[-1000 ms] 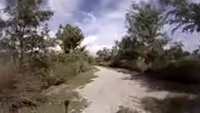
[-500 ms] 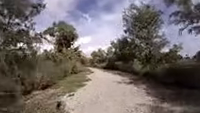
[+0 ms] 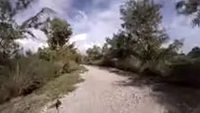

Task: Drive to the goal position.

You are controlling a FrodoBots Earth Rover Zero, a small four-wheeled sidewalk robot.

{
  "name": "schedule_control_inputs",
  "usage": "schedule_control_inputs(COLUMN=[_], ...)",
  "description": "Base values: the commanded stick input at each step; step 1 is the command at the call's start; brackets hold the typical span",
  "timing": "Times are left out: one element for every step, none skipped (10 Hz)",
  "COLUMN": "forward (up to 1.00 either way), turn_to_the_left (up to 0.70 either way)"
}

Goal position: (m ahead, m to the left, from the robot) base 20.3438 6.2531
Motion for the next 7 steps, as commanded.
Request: schedule_control_inputs(forward=[1.00,1.00,1.00,1.00,1.00,1.00,1.00], turn_to_the_left=[0.00,0.00,0.00,0.00,0.00,0.00,0.00])
